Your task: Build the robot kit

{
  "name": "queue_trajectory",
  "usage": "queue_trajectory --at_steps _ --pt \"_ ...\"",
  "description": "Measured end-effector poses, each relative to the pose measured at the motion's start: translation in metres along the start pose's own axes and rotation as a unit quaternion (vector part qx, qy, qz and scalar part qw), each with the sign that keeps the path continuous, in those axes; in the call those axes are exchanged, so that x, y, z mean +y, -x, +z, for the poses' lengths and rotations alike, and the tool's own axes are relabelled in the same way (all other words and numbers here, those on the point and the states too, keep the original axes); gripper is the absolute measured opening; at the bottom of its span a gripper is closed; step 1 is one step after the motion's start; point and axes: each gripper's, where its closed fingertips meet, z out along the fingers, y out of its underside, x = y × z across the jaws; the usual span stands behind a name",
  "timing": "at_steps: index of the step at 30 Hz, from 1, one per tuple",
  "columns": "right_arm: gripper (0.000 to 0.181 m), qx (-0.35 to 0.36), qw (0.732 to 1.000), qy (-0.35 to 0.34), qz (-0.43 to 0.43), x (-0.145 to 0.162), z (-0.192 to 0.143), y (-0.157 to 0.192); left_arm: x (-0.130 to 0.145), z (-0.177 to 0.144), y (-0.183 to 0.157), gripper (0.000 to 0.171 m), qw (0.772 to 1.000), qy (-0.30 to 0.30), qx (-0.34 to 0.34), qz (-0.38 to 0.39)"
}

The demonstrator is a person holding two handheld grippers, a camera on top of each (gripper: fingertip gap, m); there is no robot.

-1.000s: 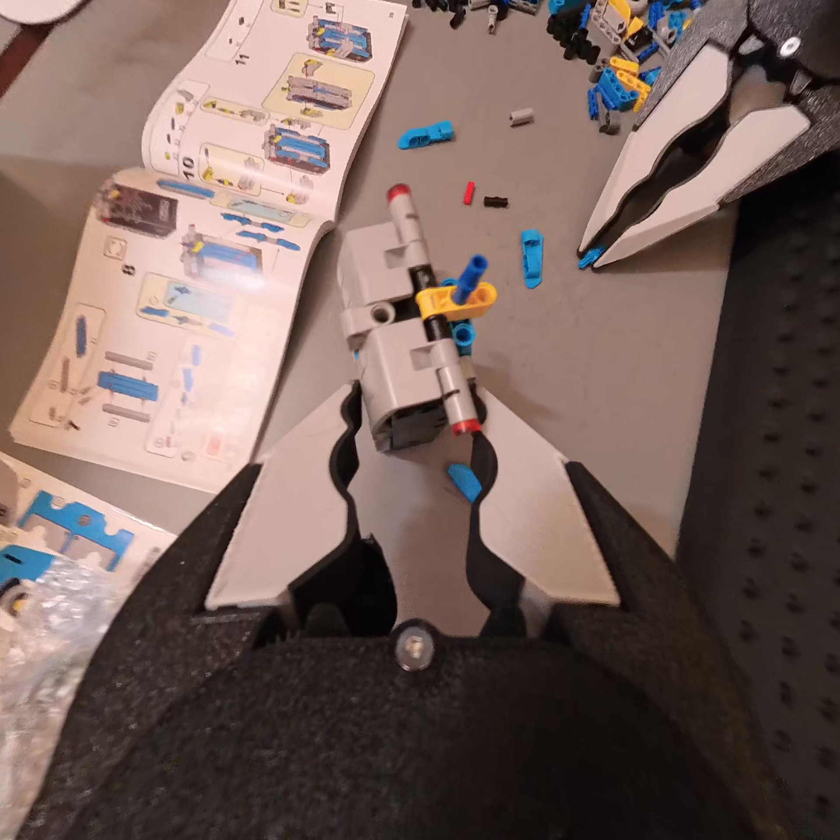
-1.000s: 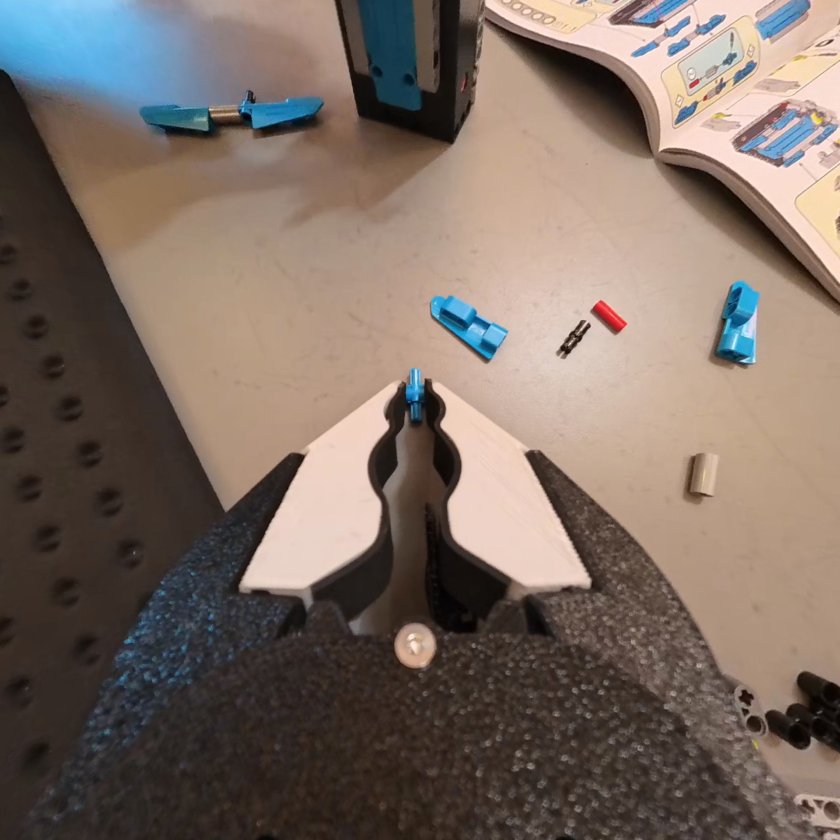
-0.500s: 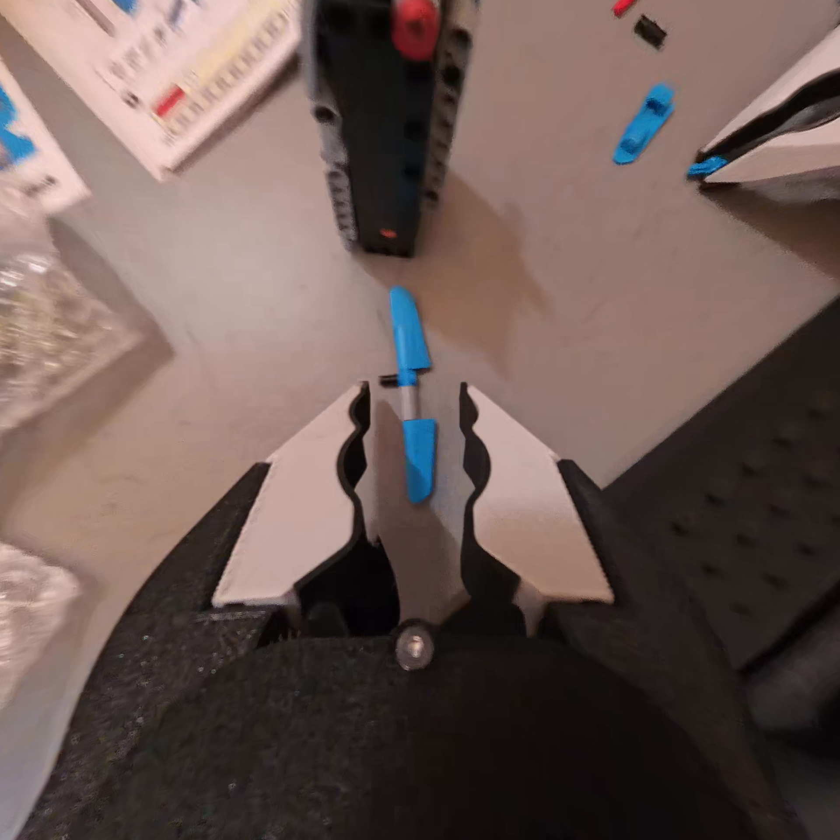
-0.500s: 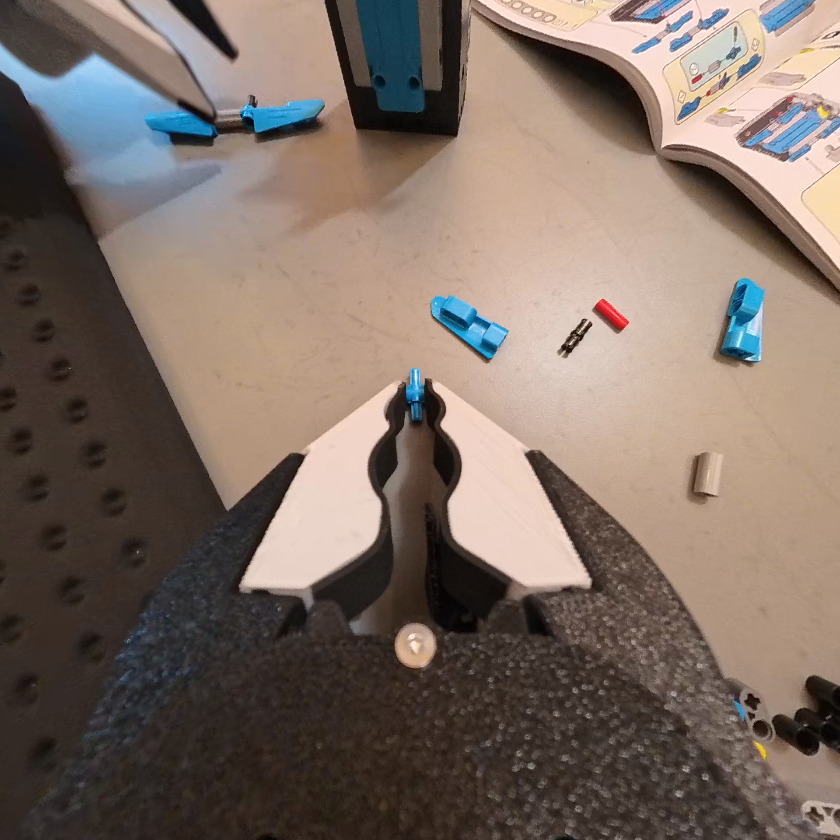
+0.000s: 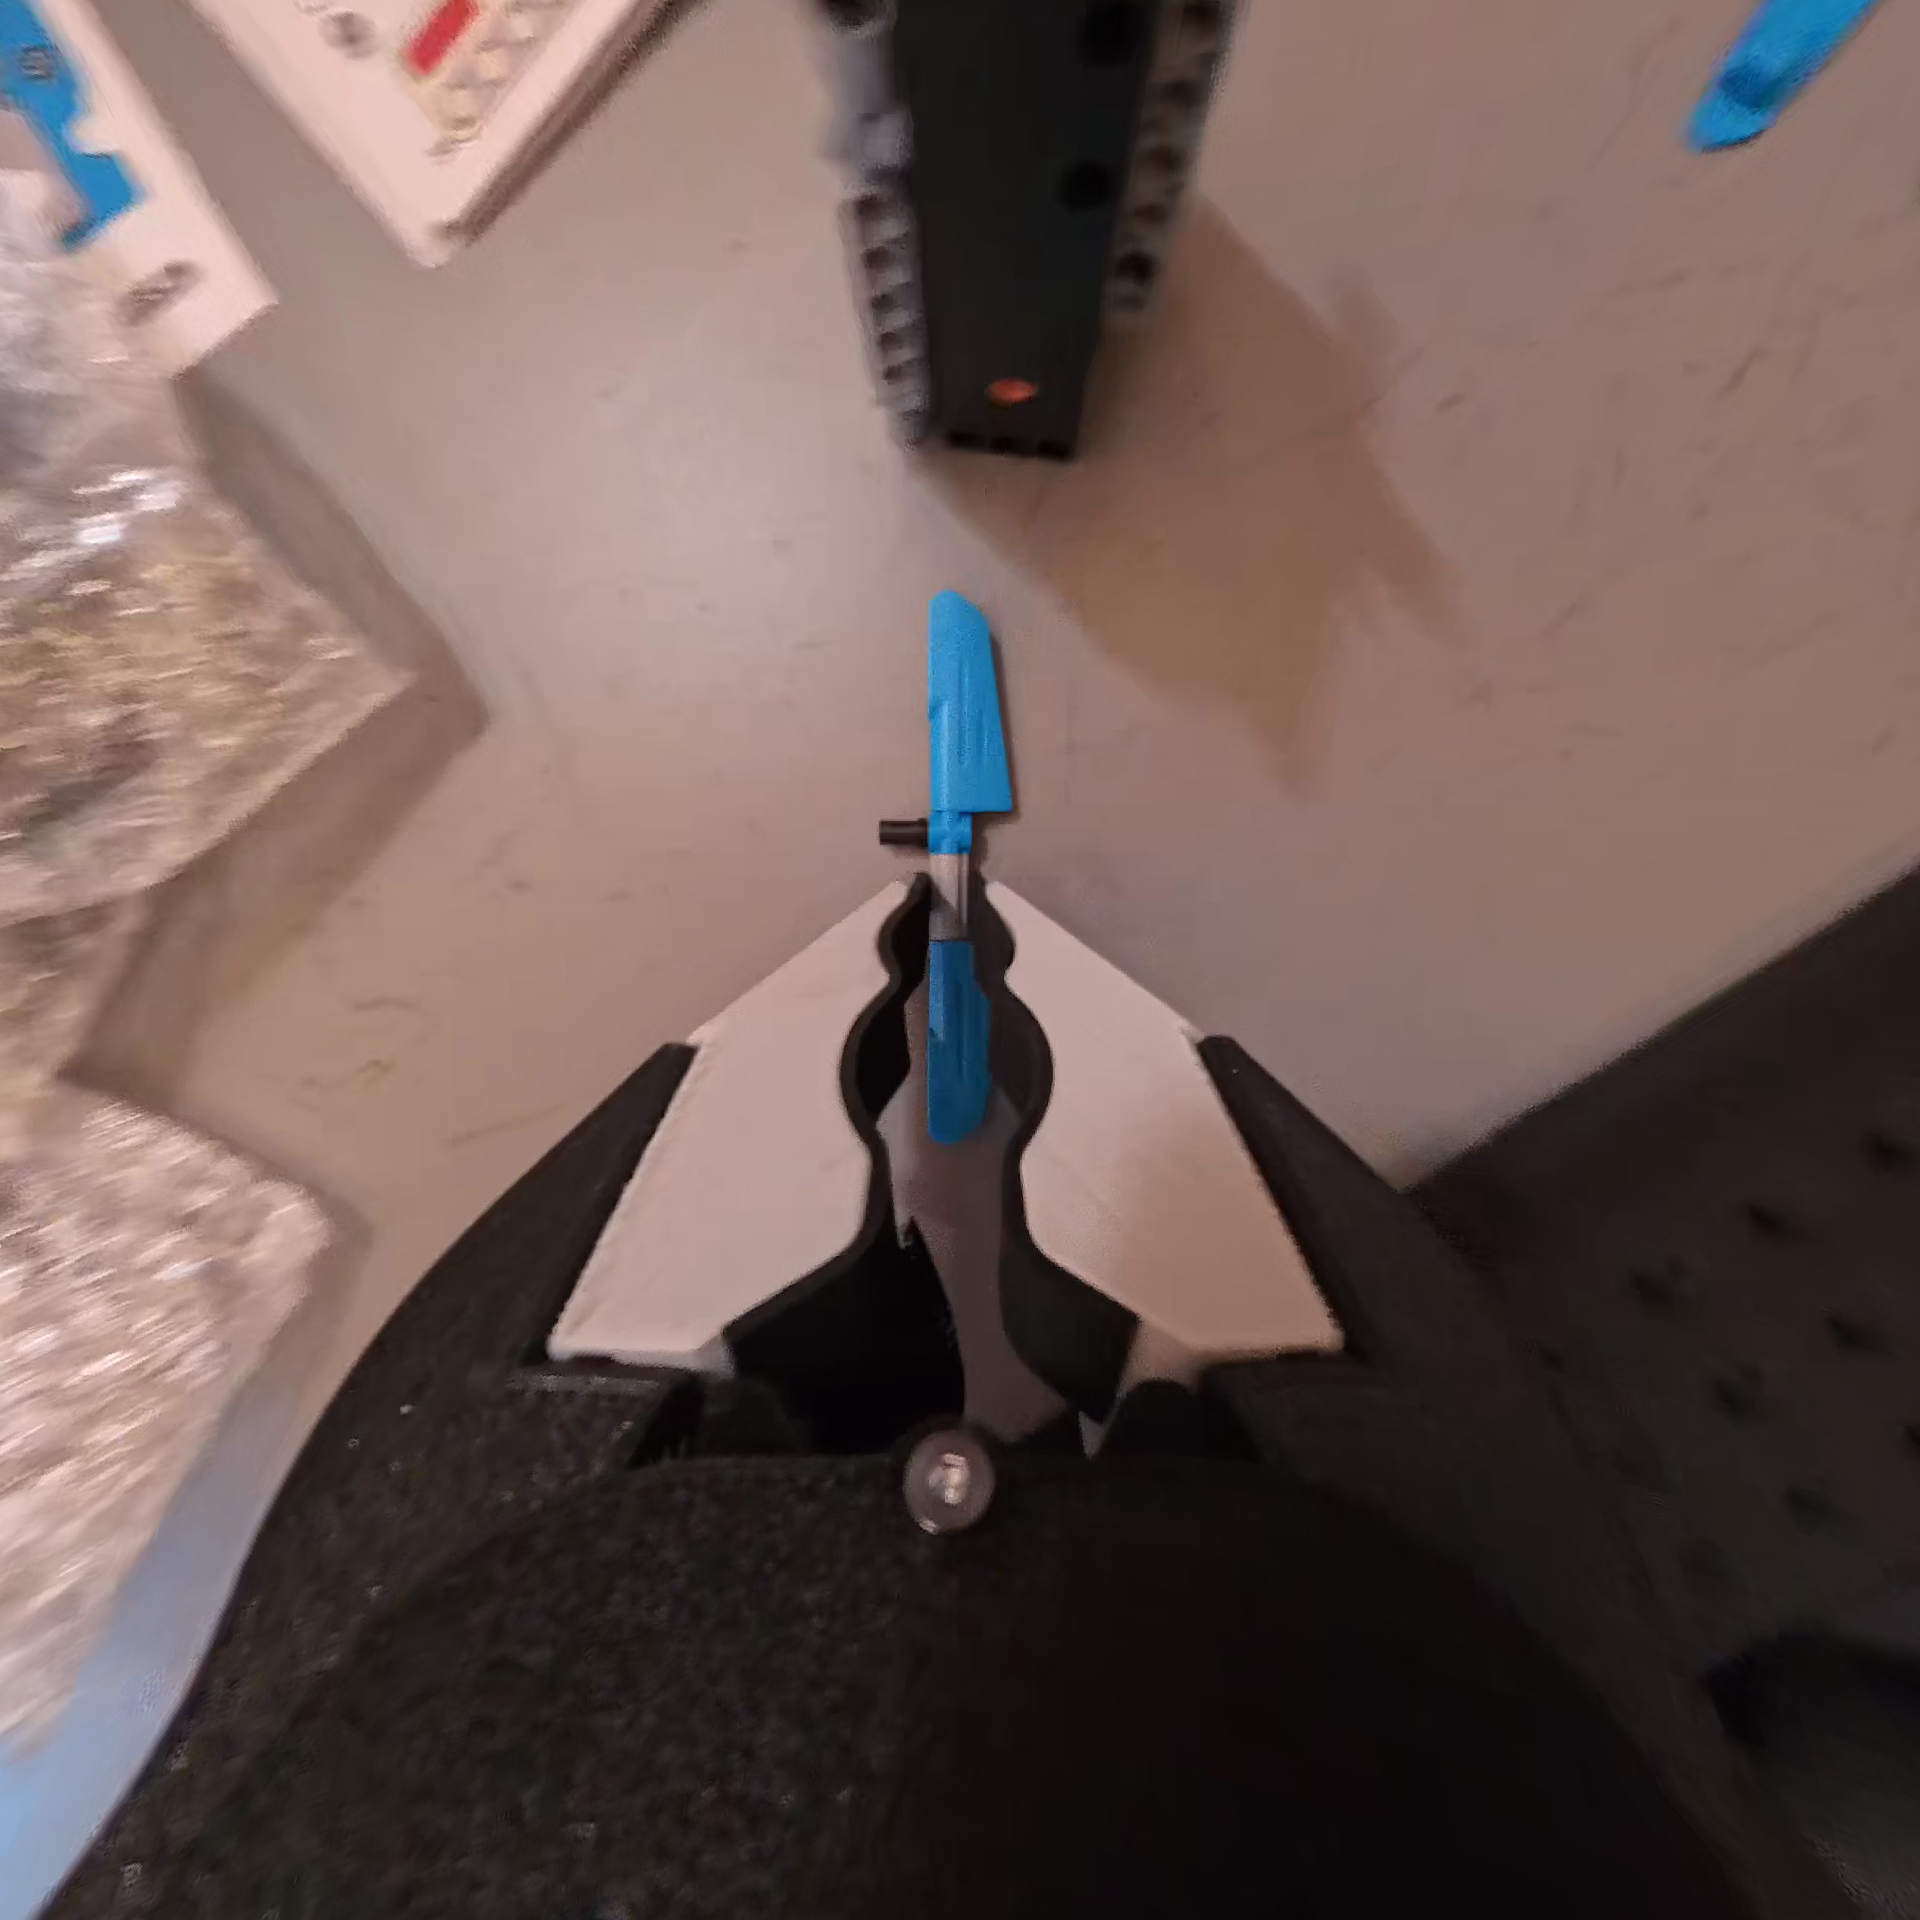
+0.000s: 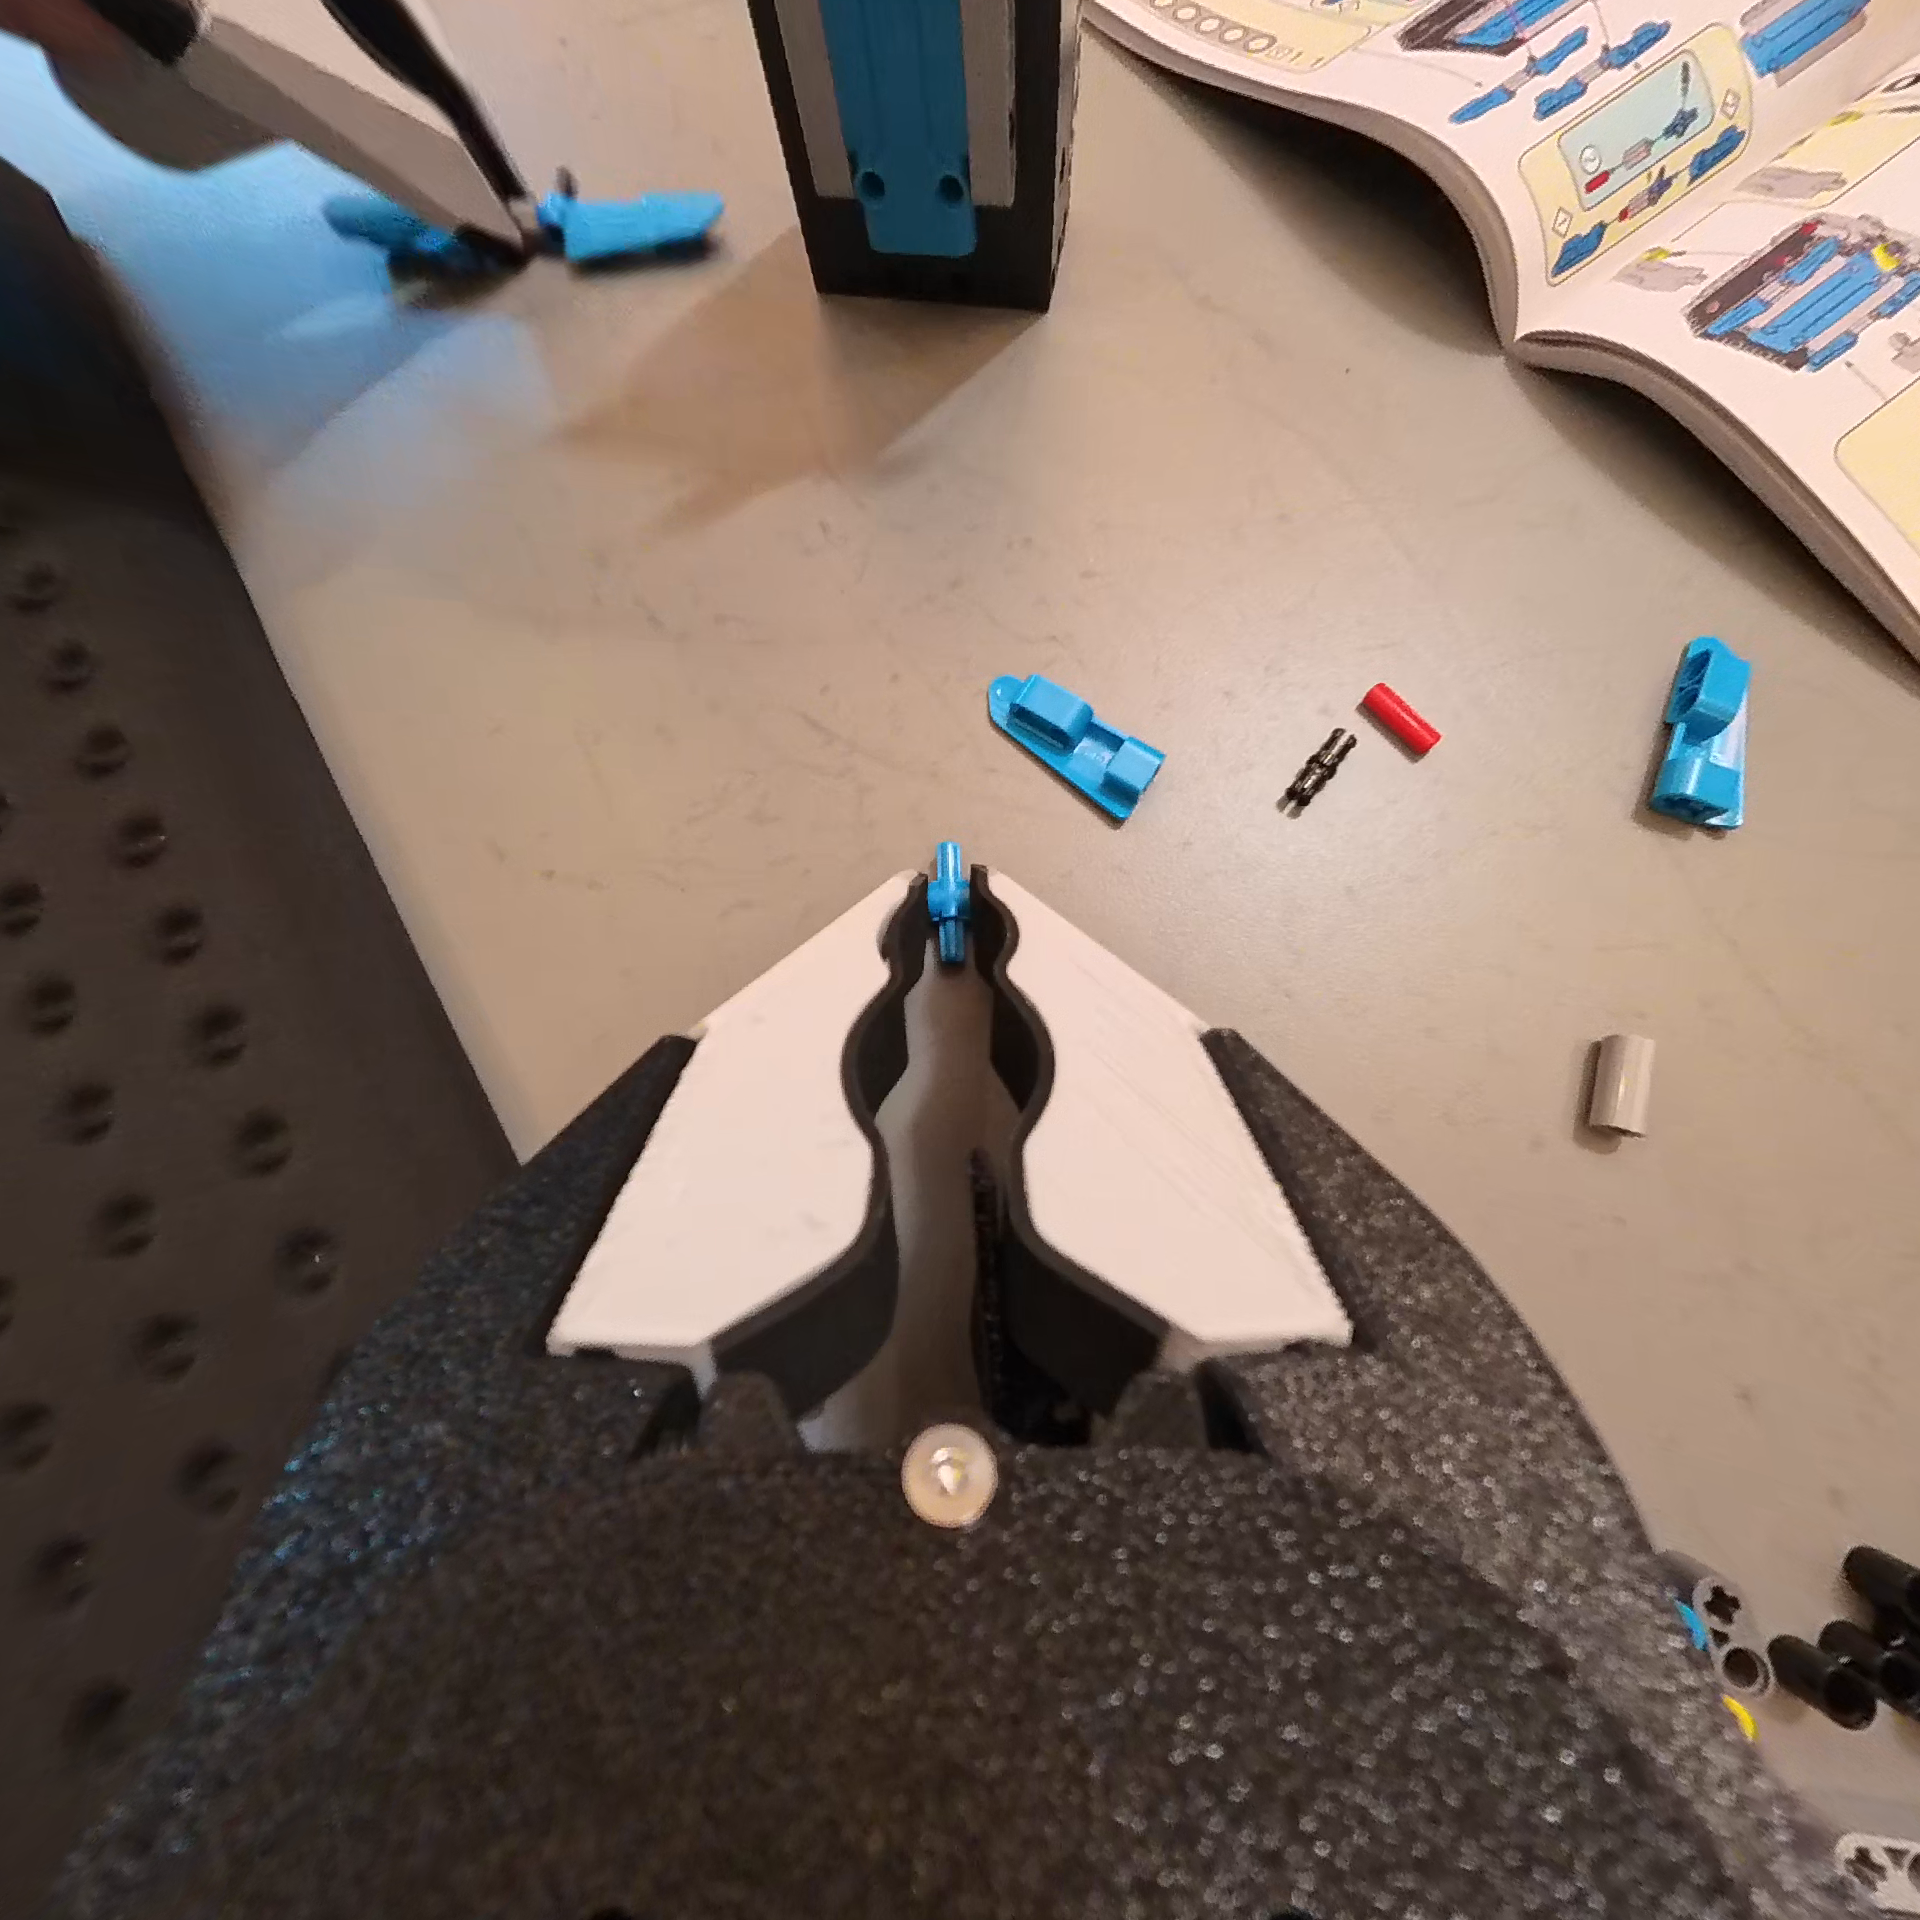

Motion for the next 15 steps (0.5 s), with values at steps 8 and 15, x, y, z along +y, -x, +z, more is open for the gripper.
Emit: queue_trajectory --at_steps 8,15 --pt "0.008 -0.005 1.0 -0.001 0.006 0.0 0.0 0.0 0.0 -0.001 0.036 0.007 0.999 -0.012 -0.025 -0.044" --pt "0.008 -0.006 1.0 -0.001 0.007 0.0 0.0 0.0 -0.005 0.001 0.037 0.028 0.997 -0.034 -0.037 -0.054"
